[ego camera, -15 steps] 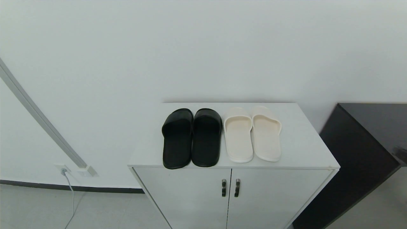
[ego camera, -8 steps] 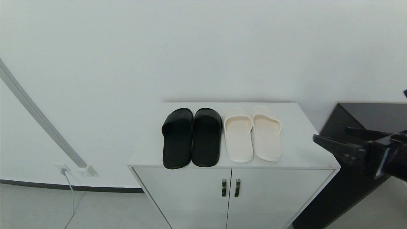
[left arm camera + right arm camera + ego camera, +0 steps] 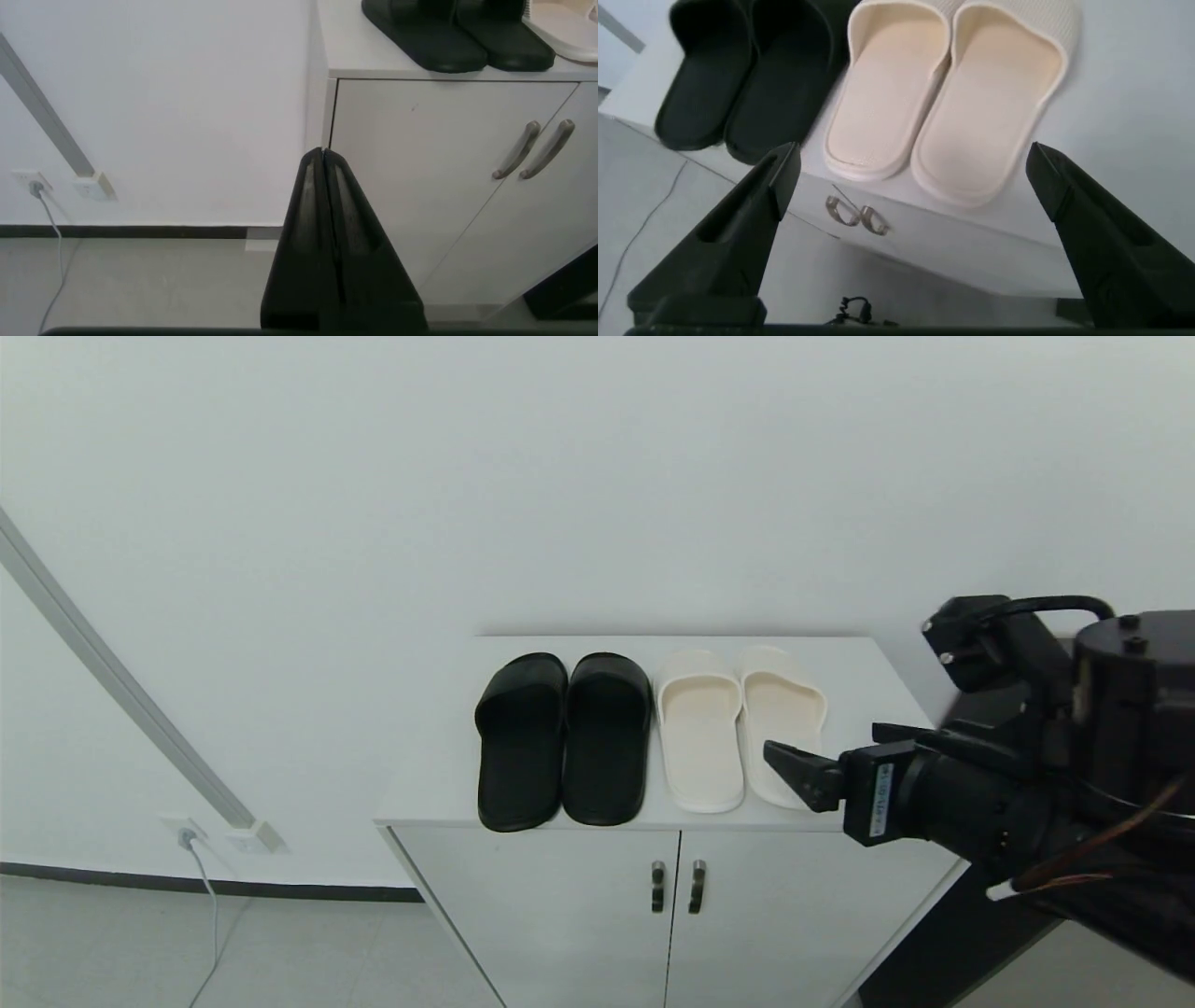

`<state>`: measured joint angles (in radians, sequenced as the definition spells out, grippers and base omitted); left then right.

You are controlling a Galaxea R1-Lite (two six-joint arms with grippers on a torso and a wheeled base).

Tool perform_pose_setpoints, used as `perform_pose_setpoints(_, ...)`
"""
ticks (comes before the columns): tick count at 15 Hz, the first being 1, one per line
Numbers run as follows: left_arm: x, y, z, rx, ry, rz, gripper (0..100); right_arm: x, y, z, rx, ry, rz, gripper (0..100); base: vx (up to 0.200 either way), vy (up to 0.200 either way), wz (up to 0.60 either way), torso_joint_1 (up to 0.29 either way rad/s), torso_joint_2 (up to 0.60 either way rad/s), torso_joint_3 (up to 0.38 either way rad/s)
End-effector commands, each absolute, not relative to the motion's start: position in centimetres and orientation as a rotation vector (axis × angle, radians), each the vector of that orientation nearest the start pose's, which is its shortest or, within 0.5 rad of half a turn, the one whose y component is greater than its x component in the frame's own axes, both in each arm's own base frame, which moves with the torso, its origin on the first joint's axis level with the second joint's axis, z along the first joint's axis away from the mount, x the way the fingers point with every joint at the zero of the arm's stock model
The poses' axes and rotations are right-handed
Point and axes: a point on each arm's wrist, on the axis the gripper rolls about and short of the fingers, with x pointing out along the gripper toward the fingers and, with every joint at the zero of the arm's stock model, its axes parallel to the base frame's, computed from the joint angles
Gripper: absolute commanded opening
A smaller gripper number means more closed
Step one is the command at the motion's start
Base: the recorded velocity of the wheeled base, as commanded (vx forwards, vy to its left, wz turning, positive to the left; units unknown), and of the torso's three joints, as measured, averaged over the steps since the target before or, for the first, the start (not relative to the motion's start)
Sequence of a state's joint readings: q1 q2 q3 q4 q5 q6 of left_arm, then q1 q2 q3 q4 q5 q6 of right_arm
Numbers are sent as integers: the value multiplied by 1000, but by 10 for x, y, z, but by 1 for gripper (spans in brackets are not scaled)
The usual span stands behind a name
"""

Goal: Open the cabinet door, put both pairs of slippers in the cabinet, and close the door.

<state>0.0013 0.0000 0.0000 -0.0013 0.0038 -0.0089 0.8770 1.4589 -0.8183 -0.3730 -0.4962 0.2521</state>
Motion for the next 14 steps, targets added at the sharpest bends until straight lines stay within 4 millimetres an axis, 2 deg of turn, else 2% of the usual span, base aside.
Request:
perform_pose_setpoints(1,-23,0,76,-9,-2,6,0,187,211,210,69,305,304,100,0,0,0,0,0,0)
perform_pose_setpoints(3,-23,0,76,-11,-2,6,0,204,229,196,55,306,207,100,0,0,0,0,0,0)
perform_pose_setpoints(5,-23,0,76,-11,-2,6,0,215,242,183,47,290,174,100,0,0,0,0,0,0)
perform_pose_setpoints(6,-23,0,76,-12,-2,6,0,226,251,172,41,267,164,100,0,0,0,0,0,0)
perform_pose_setpoints(8,-23,0,76,-14,-2,6,0,245,261,163,63,221,143,100,0,0,0,0,0,0)
perform_pose_setpoints(11,-23,0,76,-12,-2,6,0,268,263,159,60,186,102,100,0,0,0,0,0,0)
perform_pose_setpoints(14,-23,0,76,-14,-2,6,0,282,261,158,69,176,69,100,0,0,0,0,0,0)
